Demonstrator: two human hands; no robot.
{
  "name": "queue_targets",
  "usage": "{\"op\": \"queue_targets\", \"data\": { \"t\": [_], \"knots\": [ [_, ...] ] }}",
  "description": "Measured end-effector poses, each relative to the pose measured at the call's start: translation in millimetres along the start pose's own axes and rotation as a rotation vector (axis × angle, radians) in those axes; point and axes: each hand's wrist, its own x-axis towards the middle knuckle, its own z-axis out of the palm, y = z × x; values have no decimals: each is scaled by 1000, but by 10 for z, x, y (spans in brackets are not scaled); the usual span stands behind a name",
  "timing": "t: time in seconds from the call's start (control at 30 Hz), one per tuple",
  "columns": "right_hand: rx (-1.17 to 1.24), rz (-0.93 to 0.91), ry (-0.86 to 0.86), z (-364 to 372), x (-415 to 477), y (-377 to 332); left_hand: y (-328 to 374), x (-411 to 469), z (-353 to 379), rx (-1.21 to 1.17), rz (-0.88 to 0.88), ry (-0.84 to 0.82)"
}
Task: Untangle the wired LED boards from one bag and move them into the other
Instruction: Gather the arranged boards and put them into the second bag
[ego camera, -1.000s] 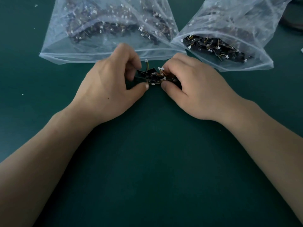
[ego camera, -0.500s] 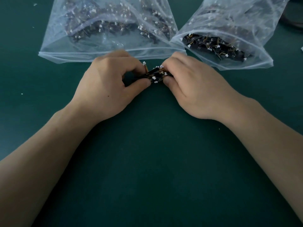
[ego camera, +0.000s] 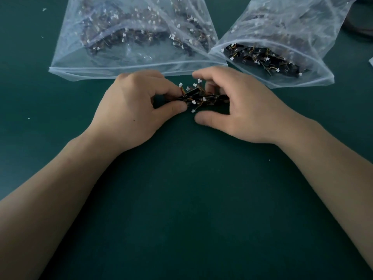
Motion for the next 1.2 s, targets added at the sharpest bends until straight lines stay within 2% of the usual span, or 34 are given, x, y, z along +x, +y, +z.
{"op": "queue_targets", "data": {
  "t": [0.27, 0.47, 0.73, 0.97, 1.07, 1.2],
  "knots": [
    [-49, -53, 78, 68, 38, -83, -8, -19, 19, 2, 35, 1],
    [-128, -98, 69, 74, 93, -105, -13, -5, 25, 10, 49, 8],
    [-139, -77, 80, 68, 125, -117, -57, 199, -30, 2, 79, -86],
    [-128, -88, 101, 69, 133, -106, -27, 172, -4, 27, 99, -68],
    [-71, -80, 135, 60, 126, -74, -26, 166, -11, 49, 81, -30],
    [-83, -68, 265, 5, 107, 7, -36, 156, -35, 104, 99, 15]
  ]
}}
